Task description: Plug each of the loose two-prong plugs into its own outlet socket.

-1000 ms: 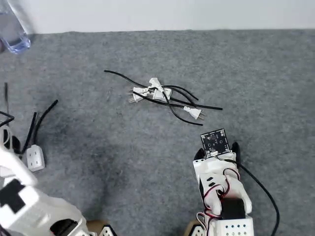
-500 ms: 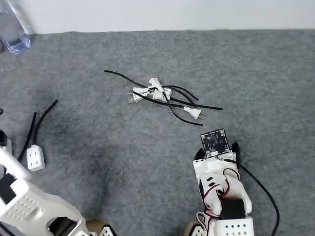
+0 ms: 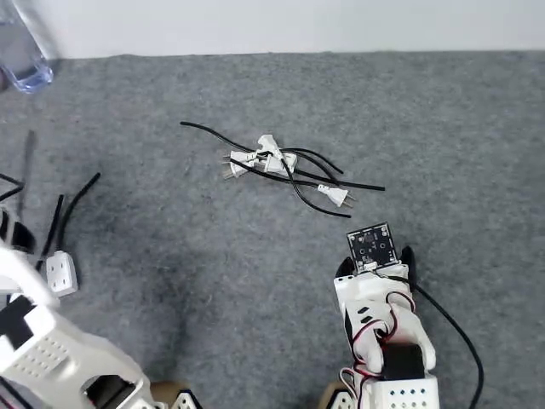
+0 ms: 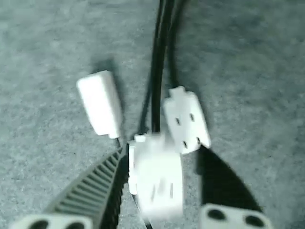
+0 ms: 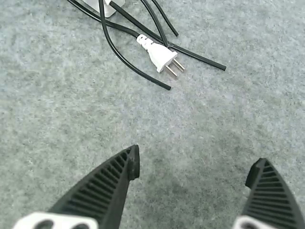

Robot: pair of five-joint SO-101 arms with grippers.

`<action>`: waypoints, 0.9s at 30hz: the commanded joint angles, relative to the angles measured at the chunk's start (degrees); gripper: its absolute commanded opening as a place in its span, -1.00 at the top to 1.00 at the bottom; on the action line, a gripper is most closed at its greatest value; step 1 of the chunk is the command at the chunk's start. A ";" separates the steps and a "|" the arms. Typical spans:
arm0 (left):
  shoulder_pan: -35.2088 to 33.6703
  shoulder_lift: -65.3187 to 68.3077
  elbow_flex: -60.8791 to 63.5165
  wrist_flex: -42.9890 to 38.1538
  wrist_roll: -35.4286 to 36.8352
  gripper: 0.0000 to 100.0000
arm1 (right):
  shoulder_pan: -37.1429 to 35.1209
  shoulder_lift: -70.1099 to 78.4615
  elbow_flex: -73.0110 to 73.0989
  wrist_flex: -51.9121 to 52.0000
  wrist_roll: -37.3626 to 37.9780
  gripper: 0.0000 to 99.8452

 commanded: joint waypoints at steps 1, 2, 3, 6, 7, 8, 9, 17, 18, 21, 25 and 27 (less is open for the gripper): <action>0.88 -0.79 -2.42 1.05 -0.97 0.38 | 0.57 -0.13 0.88 -0.84 0.44 0.29; 0.88 -0.79 -2.42 1.05 -0.97 0.36 | 0.57 -0.04 0.88 -0.84 0.44 0.29; 0.88 -0.79 -2.42 1.05 -0.97 0.35 | 0.57 -0.04 0.88 -0.84 0.44 0.29; 0.88 -0.70 -2.51 0.97 -0.97 0.35 | 0.57 -0.04 0.88 -0.84 0.44 0.29; 0.88 -0.79 -2.51 0.97 -0.97 0.35 | 0.57 -0.04 0.88 -0.84 0.44 0.29; 0.88 -0.79 -2.51 1.23 -0.88 0.35 | 0.57 -0.04 0.88 -0.84 0.44 0.29; 0.97 -0.97 -2.15 1.41 -0.44 0.35 | 0.66 -0.22 0.88 -0.84 0.44 0.29; 5.45 -1.85 8.04 1.23 8.88 0.35 | 5.05 -1.10 -0.70 -2.33 0.44 0.30; 5.80 -2.55 9.01 -0.35 10.20 0.35 | 4.88 -1.10 -0.53 -2.33 0.53 0.30; 6.33 -5.54 11.91 -6.59 16.88 0.35 | 4.88 -1.10 -0.88 -2.07 3.96 0.30; 10.81 -10.37 20.26 -13.98 25.85 0.35 | 4.79 -1.10 -0.97 -2.59 9.49 0.30; 14.68 -13.19 25.80 -17.85 29.89 0.35 | 4.97 -1.10 -1.67 -2.59 9.49 0.30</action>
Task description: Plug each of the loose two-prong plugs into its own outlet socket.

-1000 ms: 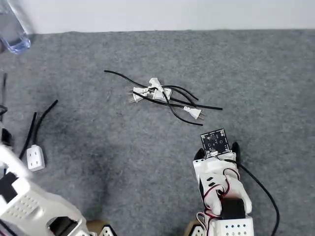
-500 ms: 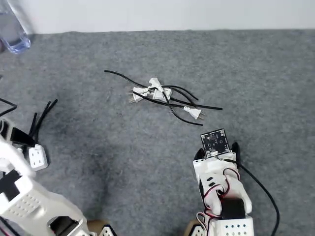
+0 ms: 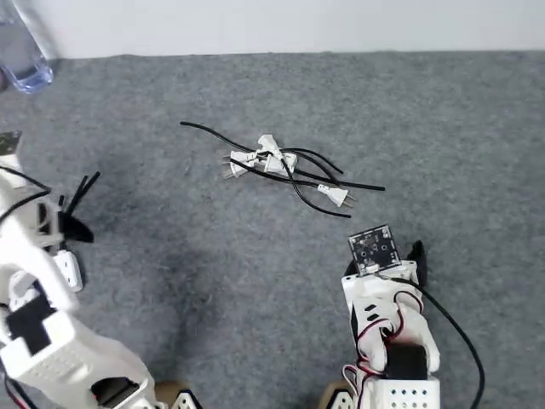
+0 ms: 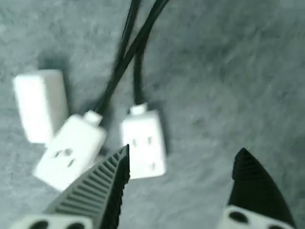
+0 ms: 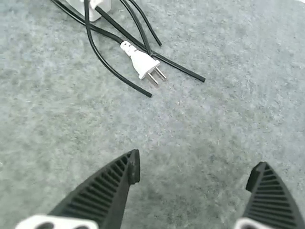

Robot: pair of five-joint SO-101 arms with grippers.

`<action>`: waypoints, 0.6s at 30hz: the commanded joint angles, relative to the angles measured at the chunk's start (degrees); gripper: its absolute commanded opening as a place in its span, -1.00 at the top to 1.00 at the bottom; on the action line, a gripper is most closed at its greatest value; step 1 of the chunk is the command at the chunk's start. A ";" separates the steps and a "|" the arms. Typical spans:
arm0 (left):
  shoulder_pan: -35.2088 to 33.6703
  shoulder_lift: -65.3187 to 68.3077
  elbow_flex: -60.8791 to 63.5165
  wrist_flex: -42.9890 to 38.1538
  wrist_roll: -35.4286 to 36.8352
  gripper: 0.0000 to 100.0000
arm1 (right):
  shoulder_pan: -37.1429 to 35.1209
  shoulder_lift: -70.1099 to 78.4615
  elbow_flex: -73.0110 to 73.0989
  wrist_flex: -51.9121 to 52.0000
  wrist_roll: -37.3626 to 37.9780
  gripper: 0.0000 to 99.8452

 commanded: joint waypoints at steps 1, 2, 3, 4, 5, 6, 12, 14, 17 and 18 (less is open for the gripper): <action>6.95 -7.21 8.31 -7.65 7.65 0.35 | 1.01 -0.84 -2.37 -1.19 1.05 0.30; 9.23 -9.05 10.95 -9.67 9.41 0.35 | 1.01 -0.84 -3.34 -1.19 1.05 0.30; 11.52 -11.34 13.32 -11.43 11.25 0.35 | 1.01 -0.84 -4.40 -1.19 0.97 0.30; 13.63 -14.07 15.52 -12.84 13.36 0.35 | 1.01 -0.84 -5.45 -1.19 0.97 0.30; 15.47 -16.97 17.36 -13.63 14.95 0.35 | 1.01 -0.84 -6.59 -1.01 0.88 0.30; 16.97 -20.57 19.30 -14.51 15.91 0.35 | 1.01 -0.84 -7.56 -0.75 0.88 0.30; 20.13 -44.84 34.68 -22.24 16.70 0.35 | 0.75 -0.75 -12.66 -0.57 -5.10 0.30; 20.13 -52.66 43.03 -27.60 16.26 0.35 | 0.66 -0.75 -14.07 -0.57 -6.07 0.30; 20.66 -62.68 56.66 -36.13 12.57 0.35 | 0.57 -0.75 -16.00 1.19 -5.98 0.30; 21.54 -65.49 60.35 -38.33 9.85 0.35 | -0.04 -0.66 -16.62 1.98 -5.89 0.30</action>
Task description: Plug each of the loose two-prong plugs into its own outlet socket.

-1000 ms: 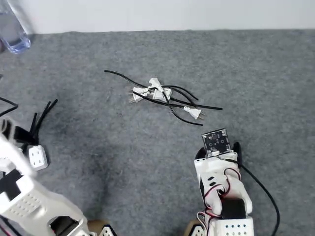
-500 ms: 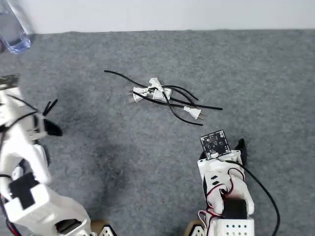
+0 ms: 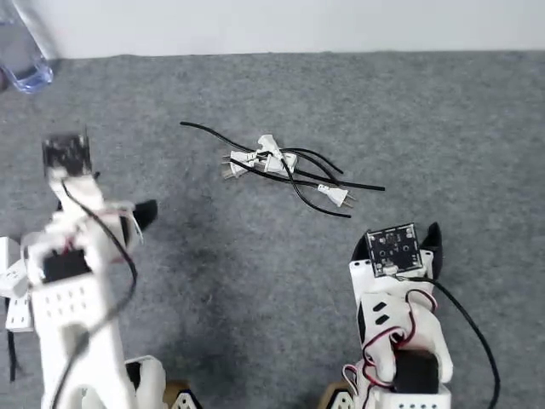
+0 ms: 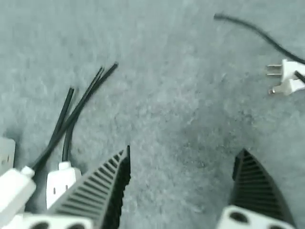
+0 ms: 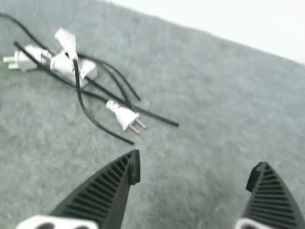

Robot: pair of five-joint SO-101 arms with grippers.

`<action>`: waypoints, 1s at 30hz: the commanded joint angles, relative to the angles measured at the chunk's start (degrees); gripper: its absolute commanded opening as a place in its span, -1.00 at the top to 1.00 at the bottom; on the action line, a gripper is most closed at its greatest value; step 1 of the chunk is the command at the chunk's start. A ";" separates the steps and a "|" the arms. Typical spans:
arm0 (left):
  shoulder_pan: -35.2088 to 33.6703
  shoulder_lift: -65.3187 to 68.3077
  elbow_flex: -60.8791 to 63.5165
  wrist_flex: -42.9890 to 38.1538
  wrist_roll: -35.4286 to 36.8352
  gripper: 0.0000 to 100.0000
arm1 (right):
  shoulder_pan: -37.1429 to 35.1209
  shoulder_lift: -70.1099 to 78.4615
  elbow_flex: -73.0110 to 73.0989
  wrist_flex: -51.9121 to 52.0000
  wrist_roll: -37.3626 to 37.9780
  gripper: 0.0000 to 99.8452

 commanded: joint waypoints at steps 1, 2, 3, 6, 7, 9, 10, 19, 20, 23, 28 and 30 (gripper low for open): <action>2.11 -12.31 13.32 -8.79 -6.68 0.35 | -1.19 -0.66 -5.19 2.51 -0.44 0.30; 2.55 -14.51 15.52 -9.23 -7.03 0.35 | -2.07 -0.66 -5.63 3.30 0.53 0.30; 2.81 -16.26 17.10 -9.14 -7.03 0.35 | -2.86 -0.66 -6.15 4.09 1.32 0.30; 2.46 -20.04 21.05 -9.14 -7.21 0.35 | -5.32 -0.57 -8.53 6.37 2.46 0.30; 1.85 -20.84 22.64 -9.32 -7.38 0.35 | -5.76 -0.57 -9.85 7.60 2.64 0.30; 0.44 -22.15 25.36 -9.67 -7.74 0.35 | -6.46 -0.57 -13.10 9.89 4.84 0.30; -0.18 -22.77 26.51 -10.37 -7.74 0.35 | -6.46 -0.13 -14.86 10.42 6.15 0.32; -2.29 -28.04 32.92 -12.13 -7.65 0.35 | -6.64 22.55 -32.26 10.42 6.51 0.59; -2.37 -28.75 33.27 -12.13 -7.65 0.35 | -6.64 25.71 -34.64 10.42 6.51 0.59; -2.20 -31.12 34.77 -12.22 -7.65 0.35 | -6.64 36.09 -42.20 9.71 6.51 0.59; -2.11 -36.04 37.49 -12.22 -7.65 0.35 | -8.04 57.54 -56.00 11.82 7.47 0.59; -2.11 -38.33 38.55 -12.04 -7.65 0.35 | -8.75 68.00 -62.15 14.29 9.41 0.59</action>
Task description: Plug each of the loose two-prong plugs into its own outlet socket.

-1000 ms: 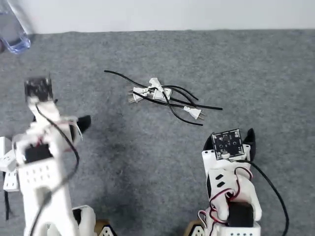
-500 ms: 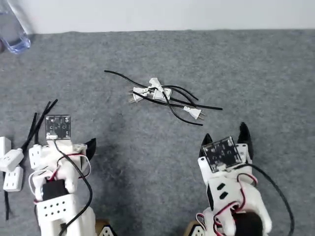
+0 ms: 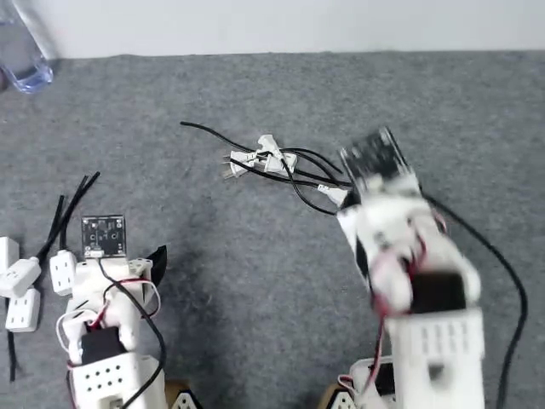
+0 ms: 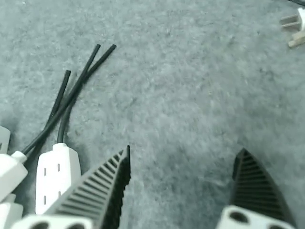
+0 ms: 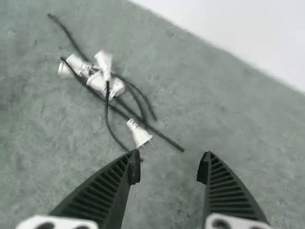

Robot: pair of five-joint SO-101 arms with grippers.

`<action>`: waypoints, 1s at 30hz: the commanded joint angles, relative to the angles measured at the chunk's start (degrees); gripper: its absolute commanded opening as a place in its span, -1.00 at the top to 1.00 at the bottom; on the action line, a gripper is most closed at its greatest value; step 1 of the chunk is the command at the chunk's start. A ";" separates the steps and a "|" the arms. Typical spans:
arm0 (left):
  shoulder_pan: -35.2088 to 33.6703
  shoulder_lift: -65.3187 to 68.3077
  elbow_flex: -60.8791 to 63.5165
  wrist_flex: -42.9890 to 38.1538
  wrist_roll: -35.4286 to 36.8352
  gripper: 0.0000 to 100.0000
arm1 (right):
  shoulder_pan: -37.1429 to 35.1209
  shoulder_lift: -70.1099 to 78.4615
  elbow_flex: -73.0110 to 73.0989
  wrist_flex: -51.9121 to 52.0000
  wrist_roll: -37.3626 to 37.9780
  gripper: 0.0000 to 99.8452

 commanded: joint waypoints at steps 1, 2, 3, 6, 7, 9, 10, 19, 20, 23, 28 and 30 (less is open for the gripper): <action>-0.18 -4.22 0.92 -1.14 -0.26 0.35 | -2.15 19.74 -13.98 4.44 3.16 0.59; -0.18 -5.27 1.54 -1.05 -0.26 0.35 | -3.03 24.84 -17.58 6.90 4.66 0.59; -0.18 -6.51 2.07 -1.05 -0.26 0.35 | -3.82 29.93 -21.19 9.63 6.77 0.59; -0.18 -9.23 3.38 -0.88 -0.26 0.35 | -7.34 42.86 -30.86 16.40 13.71 0.59; -0.18 -10.02 3.47 -0.26 -0.26 0.35 | -8.13 46.29 -33.67 17.71 14.59 0.59; -0.09 -11.43 3.56 0.97 -0.26 0.35 | -9.45 51.82 -38.42 18.77 15.03 0.59; -0.09 -12.22 3.65 1.41 -0.26 0.35 | -9.89 54.02 -40.35 18.86 15.21 0.59; -0.09 -13.98 4.44 1.41 -0.26 0.35 | -8.31 65.71 -47.47 18.59 25.23 0.18; -0.09 -13.98 4.44 1.41 -0.26 0.35 | -7.78 66.77 -47.65 18.68 26.99 0.16; -0.09 -13.98 4.44 1.41 -0.26 0.35 | -6.37 69.85 -47.65 18.68 32.88 0.16; -0.09 -13.89 4.44 1.41 -0.26 0.35 | -4.97 73.27 -47.74 18.59 41.76 0.16; -0.09 -13.89 4.44 1.41 -0.26 0.35 | -4.97 74.15 -47.74 18.59 44.66 0.16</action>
